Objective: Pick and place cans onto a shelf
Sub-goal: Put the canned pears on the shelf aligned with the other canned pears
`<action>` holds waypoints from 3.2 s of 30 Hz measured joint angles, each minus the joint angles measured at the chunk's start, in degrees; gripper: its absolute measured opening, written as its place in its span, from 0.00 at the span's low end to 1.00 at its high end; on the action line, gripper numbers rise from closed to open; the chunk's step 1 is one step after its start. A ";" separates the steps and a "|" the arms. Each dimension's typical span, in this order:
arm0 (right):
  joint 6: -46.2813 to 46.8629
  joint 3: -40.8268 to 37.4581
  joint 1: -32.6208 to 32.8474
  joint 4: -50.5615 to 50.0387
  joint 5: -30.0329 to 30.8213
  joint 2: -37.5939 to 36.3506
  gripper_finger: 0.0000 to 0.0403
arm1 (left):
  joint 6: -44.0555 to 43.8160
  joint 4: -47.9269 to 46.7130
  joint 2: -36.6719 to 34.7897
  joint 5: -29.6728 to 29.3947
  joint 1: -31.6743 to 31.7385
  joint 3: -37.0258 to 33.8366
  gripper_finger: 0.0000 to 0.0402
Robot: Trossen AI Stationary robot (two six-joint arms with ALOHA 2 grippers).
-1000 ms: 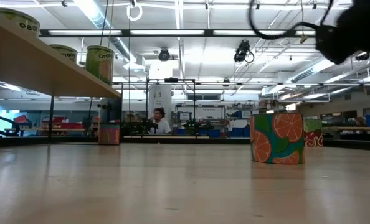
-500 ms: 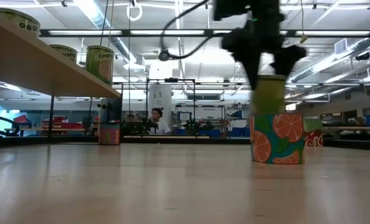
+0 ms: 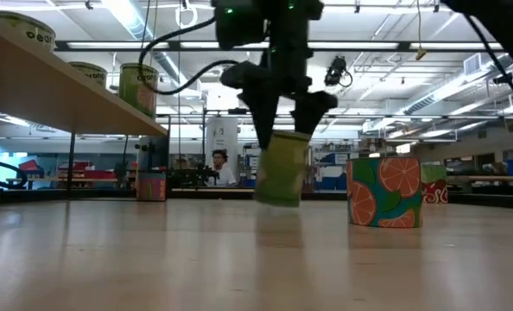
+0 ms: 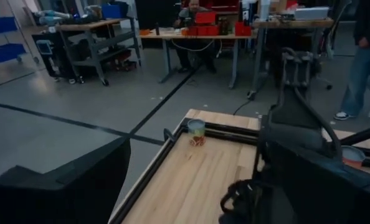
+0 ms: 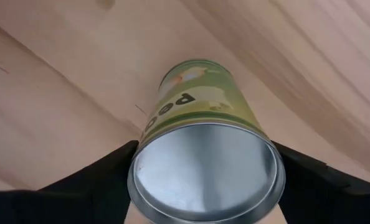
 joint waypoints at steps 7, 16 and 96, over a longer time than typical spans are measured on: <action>-0.85 3.02 0.02 0.29 -0.25 2.84 0.96 | -1.50 0.01 -1.05 -0.09 0.47 0.07 0.97; -0.53 3.17 0.53 0.08 2.79 -4.05 0.94 | -3.27 -0.23 -1.40 0.00 0.45 0.02 0.97; 0.09 -15.69 15.76 -2.35 26.56 -40.50 0.93 | -4.49 -11.64 34.88 8.09 -11.21 -0.28 0.97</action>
